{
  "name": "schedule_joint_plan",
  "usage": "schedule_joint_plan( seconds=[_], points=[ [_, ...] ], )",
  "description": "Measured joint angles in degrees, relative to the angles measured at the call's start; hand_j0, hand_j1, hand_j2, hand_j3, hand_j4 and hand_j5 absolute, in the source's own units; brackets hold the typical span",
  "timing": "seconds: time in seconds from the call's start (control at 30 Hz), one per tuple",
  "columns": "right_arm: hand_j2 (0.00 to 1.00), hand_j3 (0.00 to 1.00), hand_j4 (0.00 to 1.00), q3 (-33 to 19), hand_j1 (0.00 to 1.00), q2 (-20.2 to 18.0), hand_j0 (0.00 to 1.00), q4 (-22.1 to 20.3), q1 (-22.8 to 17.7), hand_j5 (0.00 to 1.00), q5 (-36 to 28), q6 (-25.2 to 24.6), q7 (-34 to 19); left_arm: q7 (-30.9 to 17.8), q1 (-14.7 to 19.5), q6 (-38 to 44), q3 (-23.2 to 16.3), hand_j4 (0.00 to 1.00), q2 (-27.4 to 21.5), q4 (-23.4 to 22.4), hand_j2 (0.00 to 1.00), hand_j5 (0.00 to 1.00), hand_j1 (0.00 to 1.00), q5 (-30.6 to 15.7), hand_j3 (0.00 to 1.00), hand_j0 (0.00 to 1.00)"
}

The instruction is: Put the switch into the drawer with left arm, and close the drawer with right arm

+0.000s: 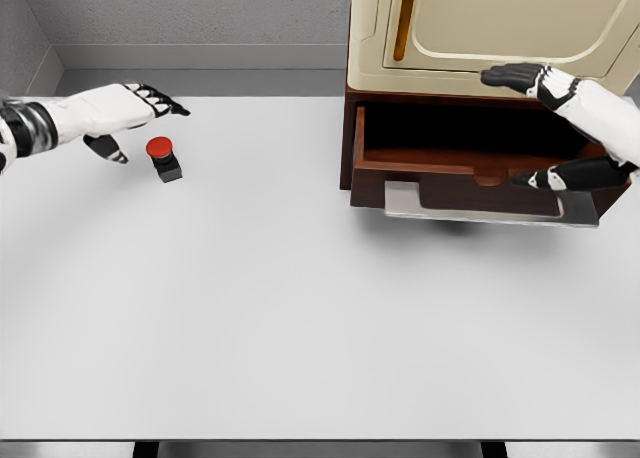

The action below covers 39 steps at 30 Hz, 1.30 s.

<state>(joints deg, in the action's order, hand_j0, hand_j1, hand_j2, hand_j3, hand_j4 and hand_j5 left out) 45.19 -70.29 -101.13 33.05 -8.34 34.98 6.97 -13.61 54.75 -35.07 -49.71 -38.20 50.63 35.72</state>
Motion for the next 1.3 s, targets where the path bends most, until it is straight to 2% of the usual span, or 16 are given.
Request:
schedule_joint_plan(
  seconds=[0.27, 0.73, 0.8, 0.97, 1.3],
  points=[
    [1.00, 1.00, 1.00, -3.6, 1.00, 0.1, 1.00, 0.0, -1.7, 1.00, 0.0, 0.0, -0.1, -0.1, 1.1, 0.0, -0.8, 1.00, 1.7, -1.2, 1.00, 1.00, 1.00, 0.8, 1.00, 1.00],
    [1.00, 1.00, 1.00, -4.3, 1.00, -0.2, 1.00, 0.0, -2.0, 1.00, 0.3, 0.0, -0.2, -0.7, 0.7, 0.0, -1.9, 1.00, 2.2, -0.6, 1.00, 1.00, 1.00, 0.7, 1.00, 1.00],
    [1.00, 1.00, 1.00, -4.3, 1.00, -0.3, 1.00, 0.0, -2.0, 1.00, 0.3, 0.0, -0.1, -0.8, 0.7, 0.0, -1.9, 0.90, 2.1, -0.6, 0.90, 0.90, 0.90, 0.7, 0.90, 0.90],
    [1.00, 1.00, 1.00, -4.3, 1.00, -0.5, 1.00, 0.0, -2.1, 1.00, 0.3, 0.0, -0.1, -0.9, 0.7, 0.0, -1.8, 0.78, 2.0, -0.7, 0.78, 0.78, 0.78, 0.6, 0.78, 0.78],
    [1.00, 1.00, 1.00, -4.6, 1.00, -0.5, 1.00, 0.0, -2.1, 1.00, 0.3, 0.0, -0.1, -1.0, 0.4, 0.0, -2.0, 0.78, 1.9, -0.6, 0.78, 0.78, 0.78, 0.8, 0.78, 0.78]
  ],
)
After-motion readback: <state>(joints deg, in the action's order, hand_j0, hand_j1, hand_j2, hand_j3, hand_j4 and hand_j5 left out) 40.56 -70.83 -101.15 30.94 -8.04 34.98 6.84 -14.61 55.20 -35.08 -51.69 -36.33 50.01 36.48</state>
